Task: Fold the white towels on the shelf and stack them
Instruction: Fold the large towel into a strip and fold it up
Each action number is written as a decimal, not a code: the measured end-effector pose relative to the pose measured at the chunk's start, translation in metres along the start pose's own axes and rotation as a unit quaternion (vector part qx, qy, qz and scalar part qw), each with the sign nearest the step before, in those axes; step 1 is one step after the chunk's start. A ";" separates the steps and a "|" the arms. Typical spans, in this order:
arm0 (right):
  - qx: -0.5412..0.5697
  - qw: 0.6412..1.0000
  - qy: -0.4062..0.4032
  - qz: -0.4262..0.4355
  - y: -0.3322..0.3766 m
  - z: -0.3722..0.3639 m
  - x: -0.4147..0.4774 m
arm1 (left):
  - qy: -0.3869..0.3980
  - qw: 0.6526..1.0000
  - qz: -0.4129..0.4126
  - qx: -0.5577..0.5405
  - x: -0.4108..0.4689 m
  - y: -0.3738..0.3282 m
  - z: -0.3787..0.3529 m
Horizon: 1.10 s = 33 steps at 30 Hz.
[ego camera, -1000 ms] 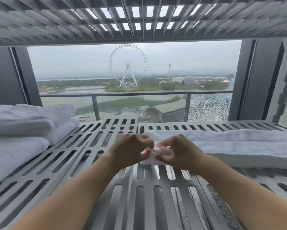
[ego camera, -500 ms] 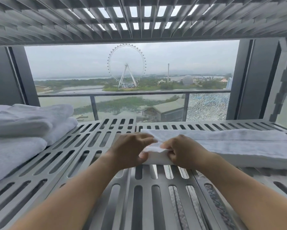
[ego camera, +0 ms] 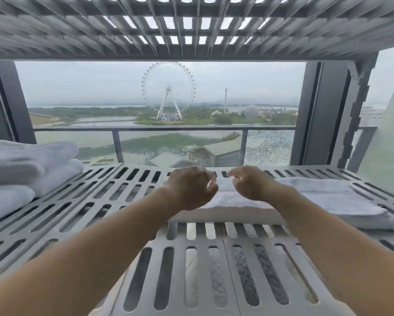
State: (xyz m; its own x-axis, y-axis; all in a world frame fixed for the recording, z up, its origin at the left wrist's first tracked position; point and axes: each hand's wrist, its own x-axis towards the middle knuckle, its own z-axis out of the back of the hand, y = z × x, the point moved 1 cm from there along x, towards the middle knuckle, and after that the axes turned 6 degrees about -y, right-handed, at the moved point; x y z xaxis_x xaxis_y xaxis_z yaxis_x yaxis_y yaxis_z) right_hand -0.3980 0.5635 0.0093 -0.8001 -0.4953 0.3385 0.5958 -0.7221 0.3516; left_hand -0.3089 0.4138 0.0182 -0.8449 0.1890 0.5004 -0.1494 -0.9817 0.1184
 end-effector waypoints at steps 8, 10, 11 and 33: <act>-0.095 0.990 0.090 -0.059 -0.082 -0.004 -0.010 | 0.129 0.982 0.058 -0.123 0.068 -0.064 -0.057; -0.132 0.981 0.128 -0.066 -0.098 -0.005 -0.015 | 0.188 0.979 0.030 -0.079 0.059 -0.057 -0.073; -0.139 0.979 0.134 -0.072 -0.105 -0.004 -0.017 | 0.207 0.977 0.017 -0.052 0.054 -0.052 -0.080; -0.043 0.991 0.124 0.027 -0.153 0.012 -0.010 | 0.220 0.963 0.107 -0.113 0.084 -0.143 -0.096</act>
State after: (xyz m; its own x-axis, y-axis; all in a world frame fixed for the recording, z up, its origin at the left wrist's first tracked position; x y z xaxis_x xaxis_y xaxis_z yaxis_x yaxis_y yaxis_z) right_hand -0.4804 0.6850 -0.0379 -0.7664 -0.6297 0.1265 0.6383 -0.7246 0.2600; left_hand -0.4075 0.5679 -0.0386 -0.9971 0.0007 0.0756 -0.0130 -0.9866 -0.1624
